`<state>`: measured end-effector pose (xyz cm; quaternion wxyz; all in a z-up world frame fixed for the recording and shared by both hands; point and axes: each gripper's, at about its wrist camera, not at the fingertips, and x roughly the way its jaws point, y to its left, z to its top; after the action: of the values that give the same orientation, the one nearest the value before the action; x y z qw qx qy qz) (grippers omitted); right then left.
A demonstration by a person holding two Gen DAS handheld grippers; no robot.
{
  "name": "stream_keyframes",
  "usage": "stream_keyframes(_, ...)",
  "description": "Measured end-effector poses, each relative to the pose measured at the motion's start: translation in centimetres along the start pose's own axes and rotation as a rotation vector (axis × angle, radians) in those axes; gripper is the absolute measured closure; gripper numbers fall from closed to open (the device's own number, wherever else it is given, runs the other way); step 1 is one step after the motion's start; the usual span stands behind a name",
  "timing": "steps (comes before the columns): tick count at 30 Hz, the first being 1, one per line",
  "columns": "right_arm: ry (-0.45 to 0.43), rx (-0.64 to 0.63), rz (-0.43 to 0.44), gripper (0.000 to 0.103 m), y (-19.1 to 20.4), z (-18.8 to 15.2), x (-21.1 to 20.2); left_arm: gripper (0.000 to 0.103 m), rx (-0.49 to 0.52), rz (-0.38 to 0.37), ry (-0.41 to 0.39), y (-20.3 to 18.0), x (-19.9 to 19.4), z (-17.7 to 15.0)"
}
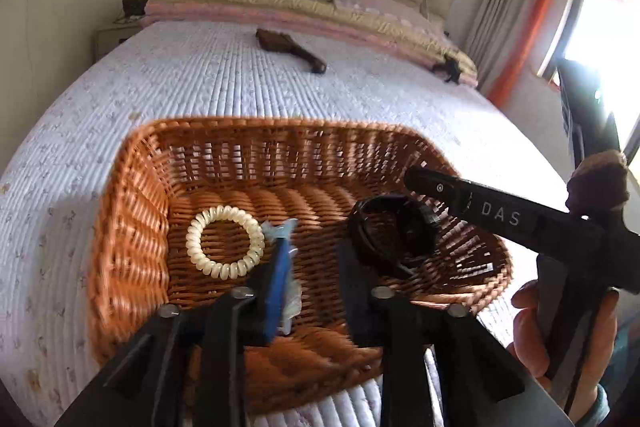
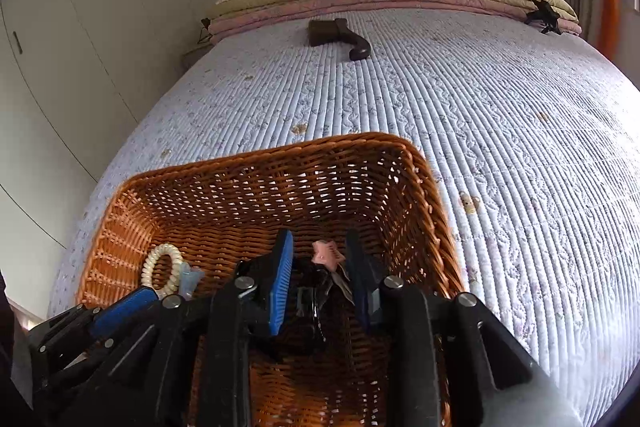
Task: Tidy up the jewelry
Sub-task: 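Withdraw both tools back toward the remaining jewelry, then grasp the pink key with left tool while right tool grasps red cord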
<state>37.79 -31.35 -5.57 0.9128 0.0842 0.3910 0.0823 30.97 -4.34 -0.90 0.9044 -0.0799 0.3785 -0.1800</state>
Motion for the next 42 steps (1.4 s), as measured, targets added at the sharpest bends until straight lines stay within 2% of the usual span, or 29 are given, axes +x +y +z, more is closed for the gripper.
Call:
stream_keyframes(1,-0.014,0.003,0.008,0.056,0.0,-0.2,-0.9,0.062,-0.002,-0.006,-0.02,0.0,-1.0,0.0)
stream_keyframes(2,-0.035,0.002,0.011,0.054,-0.1,-0.4,-2.0,0.059,-0.003,-0.012,-0.038,0.0,-1.8,0.0)
stream_keyframes(9,-0.164,-0.044,0.021,0.054,0.9,-3.6,-10.7,0.056,0.02,-0.033,-0.214,-1.0,-12.1,-1.9)
stream_keyframes(13,-0.235,-0.072,0.026,0.054,2.0,-7.3,-15.8,0.056,0.047,-0.028,-0.308,-2.1,-18.2,-4.5)
stream_keyframes(18,-0.301,-0.12,0.017,0.054,3.5,-12.3,-21.0,0.055,0.063,-0.032,-0.372,-3.1,-23.6,-8.1)
stream_keyframes(22,-0.331,-0.141,0.008,0.054,4.0,-15.8,-23.6,0.055,0.073,-0.021,-0.404,-4.0,-26.2,-10.9)
stream_keyframes(26,-0.344,-0.137,0.017,0.054,4.1,-18.4,-24.5,0.055,0.102,-0.002,-0.446,-4.7,-27.6,-13.8)
stream_keyframes(29,-0.331,-0.136,0.007,0.054,4.1,-20.1,-24.1,0.054,0.103,0.01,-0.445,-4.7,-27.6,-15.5)
stream_keyframes(30,-0.316,-0.135,0.009,0.054,4.1,-20.8,-23.6,0.053,0.1,0.008,-0.442,-4.6,-27.4,-16.0)
stream_keyframes(32,-0.284,-0.125,0.006,0.054,3.8,-21.8,-22.7,0.044,0.096,0.007,-0.429,-4.5,-26.6,-16.9)
stream_keyframes(35,-0.232,-0.107,0.015,0.054,3.2,-23.2,-20.8,0.044,0.116,0.035,-0.414,-4.5,-25.2,-18.6)
stream_keyframes(40,-0.13,-0.074,0.029,0.054,2.5,-24.4,-17.8,0.044,0.043,0.029,-0.283,-3.2,-21.2,-19.9)
stream_keyframes(42,-0.091,-0.072,0.03,0.054,2.5,-24.5,-16.6,0.044,0.008,0.002,-0.204,-2.5,-19.3,-20.3)
